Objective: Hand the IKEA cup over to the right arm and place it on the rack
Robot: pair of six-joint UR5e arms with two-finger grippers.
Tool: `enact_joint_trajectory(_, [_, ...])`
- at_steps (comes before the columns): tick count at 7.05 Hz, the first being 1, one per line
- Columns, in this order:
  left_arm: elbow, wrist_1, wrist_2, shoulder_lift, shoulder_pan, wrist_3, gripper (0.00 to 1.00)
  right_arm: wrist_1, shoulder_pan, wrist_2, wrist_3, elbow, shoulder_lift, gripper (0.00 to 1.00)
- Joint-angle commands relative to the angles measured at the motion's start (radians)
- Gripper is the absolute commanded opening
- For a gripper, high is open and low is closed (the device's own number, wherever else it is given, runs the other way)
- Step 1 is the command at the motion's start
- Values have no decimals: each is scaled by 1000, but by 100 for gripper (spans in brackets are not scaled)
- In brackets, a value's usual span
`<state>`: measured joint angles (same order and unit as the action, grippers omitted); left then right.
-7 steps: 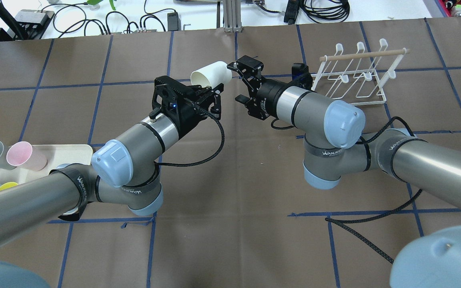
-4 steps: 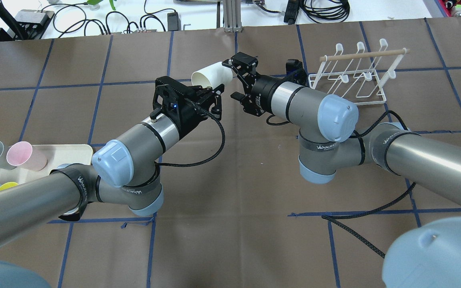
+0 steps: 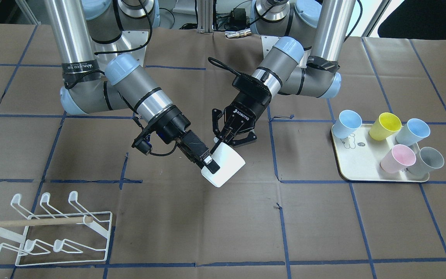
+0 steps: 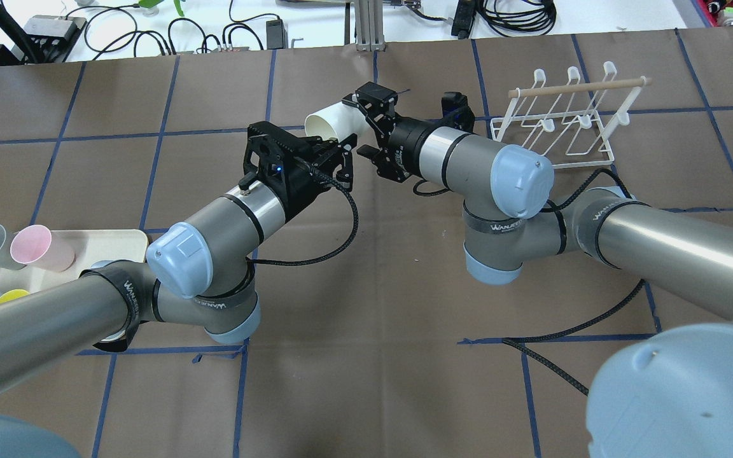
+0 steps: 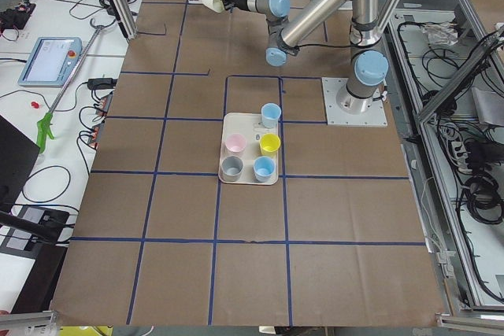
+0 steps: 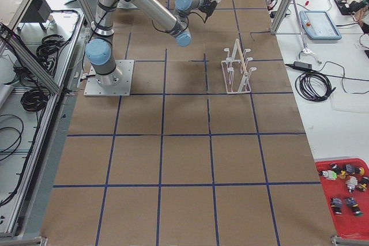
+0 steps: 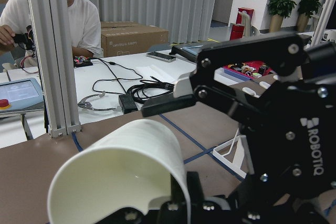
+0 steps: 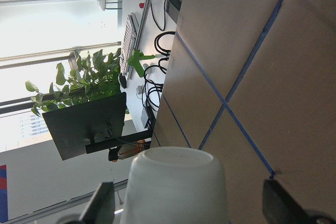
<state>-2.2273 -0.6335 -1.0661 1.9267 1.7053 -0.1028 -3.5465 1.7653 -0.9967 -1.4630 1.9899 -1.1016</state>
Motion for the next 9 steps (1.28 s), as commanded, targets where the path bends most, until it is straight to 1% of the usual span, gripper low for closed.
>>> enact_joint_trajectory(1, [0,0,2,1,0,0,4,24,20,-2,-5,-23,12,100])
enact_joint_trajectory(8, [0,0,0,0,2,0,4,26,20,3,-7,-26,6,100])
enact_joint_trajectory(9, [0,0,0,0,2,0,5,26,20,3,-5,-31,8,97])
